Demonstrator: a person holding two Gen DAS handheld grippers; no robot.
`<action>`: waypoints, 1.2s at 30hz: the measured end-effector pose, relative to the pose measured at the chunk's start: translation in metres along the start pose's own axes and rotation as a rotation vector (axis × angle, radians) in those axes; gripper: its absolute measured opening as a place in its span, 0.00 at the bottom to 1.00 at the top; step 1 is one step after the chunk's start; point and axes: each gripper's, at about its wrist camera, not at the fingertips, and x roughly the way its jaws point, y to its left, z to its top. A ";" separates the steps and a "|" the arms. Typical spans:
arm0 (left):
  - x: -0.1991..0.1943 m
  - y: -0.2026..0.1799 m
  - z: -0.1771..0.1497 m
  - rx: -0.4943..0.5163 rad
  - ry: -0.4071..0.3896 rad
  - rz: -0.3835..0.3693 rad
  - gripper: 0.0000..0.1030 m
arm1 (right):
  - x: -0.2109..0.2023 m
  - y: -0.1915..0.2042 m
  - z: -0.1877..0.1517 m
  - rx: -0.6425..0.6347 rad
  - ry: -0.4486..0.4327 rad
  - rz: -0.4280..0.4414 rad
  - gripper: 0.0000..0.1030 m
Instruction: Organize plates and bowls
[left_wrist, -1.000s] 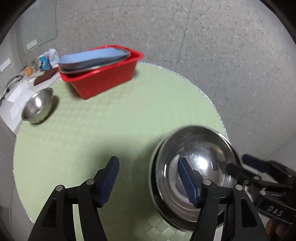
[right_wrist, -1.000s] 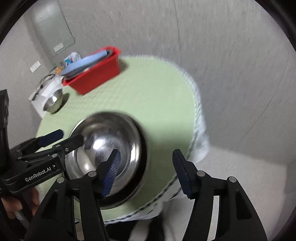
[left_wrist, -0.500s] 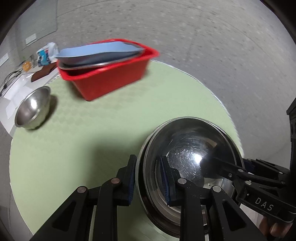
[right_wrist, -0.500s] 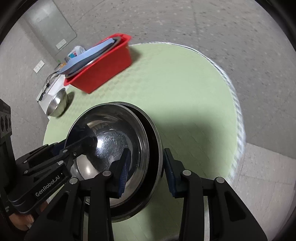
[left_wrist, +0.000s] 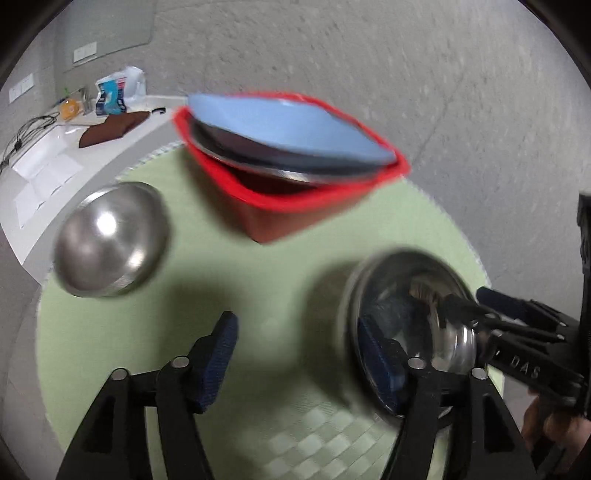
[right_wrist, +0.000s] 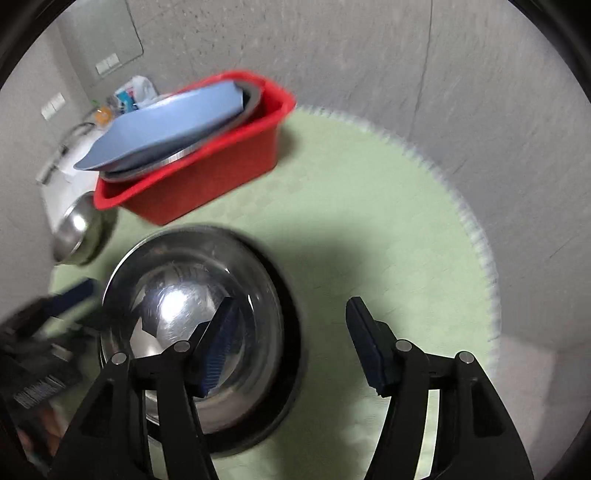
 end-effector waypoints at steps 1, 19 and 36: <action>-0.007 0.011 0.003 -0.013 -0.017 0.020 0.68 | -0.009 0.006 0.004 -0.018 -0.024 -0.009 0.60; 0.023 0.190 0.056 -0.191 0.009 0.162 0.48 | 0.035 0.207 0.041 -0.108 -0.064 0.235 0.66; 0.033 0.188 0.043 -0.091 0.005 0.078 0.12 | 0.093 0.222 0.036 -0.070 0.041 0.252 0.21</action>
